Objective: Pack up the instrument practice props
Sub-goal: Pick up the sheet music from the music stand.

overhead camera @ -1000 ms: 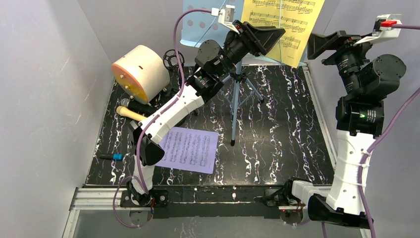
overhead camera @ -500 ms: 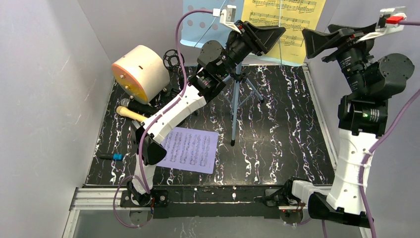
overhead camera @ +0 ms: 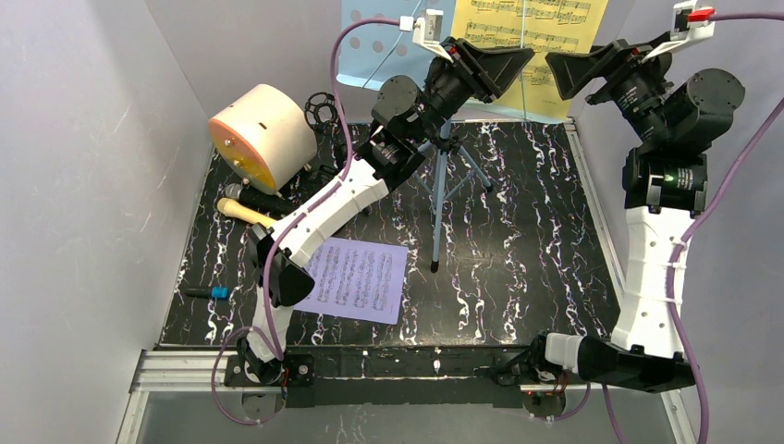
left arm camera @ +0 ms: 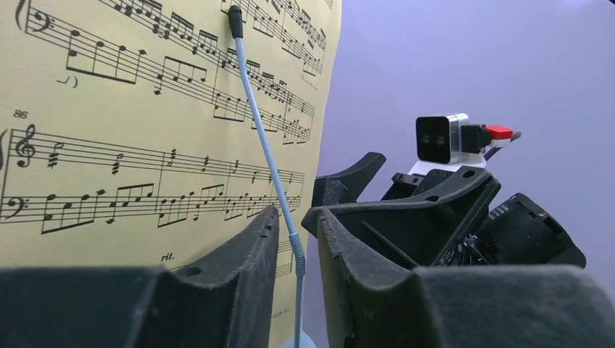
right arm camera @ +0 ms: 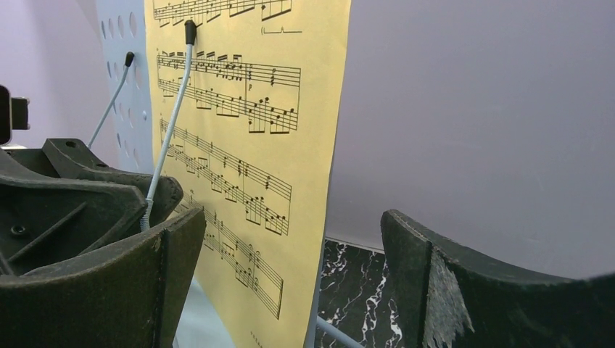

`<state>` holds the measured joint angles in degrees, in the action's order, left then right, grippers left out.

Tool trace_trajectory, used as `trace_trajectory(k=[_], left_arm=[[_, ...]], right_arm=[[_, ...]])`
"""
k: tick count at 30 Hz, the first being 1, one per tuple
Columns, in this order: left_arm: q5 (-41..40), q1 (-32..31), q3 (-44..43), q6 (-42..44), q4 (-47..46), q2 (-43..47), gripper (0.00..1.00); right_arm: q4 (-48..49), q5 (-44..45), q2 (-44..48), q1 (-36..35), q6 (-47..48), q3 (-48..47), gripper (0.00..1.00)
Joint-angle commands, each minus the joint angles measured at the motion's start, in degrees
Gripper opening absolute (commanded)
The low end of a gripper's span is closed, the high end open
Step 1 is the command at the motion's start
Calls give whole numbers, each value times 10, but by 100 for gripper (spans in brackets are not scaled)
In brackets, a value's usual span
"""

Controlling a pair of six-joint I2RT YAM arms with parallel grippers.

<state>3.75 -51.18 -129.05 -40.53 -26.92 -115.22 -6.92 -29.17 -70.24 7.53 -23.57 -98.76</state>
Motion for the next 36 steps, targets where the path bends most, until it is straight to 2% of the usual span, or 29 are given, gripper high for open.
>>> trace_trajectory(k=[1,10,26,36], left_arm=[[-11,-4,-20,7,-19,5,22],[-14,-7,4,18,-33,19,0],[-49,-9,52,53,-45,55,0],[-62,-9,71,69,-39,62,0]], right_arm=[[53,-48,-10,3,-21,-27,99],[65,-52,-40,3,-27,-30,98],[-28,101,-5,4,72,-16,84],[-30,48,22,3,66,-7,76]])
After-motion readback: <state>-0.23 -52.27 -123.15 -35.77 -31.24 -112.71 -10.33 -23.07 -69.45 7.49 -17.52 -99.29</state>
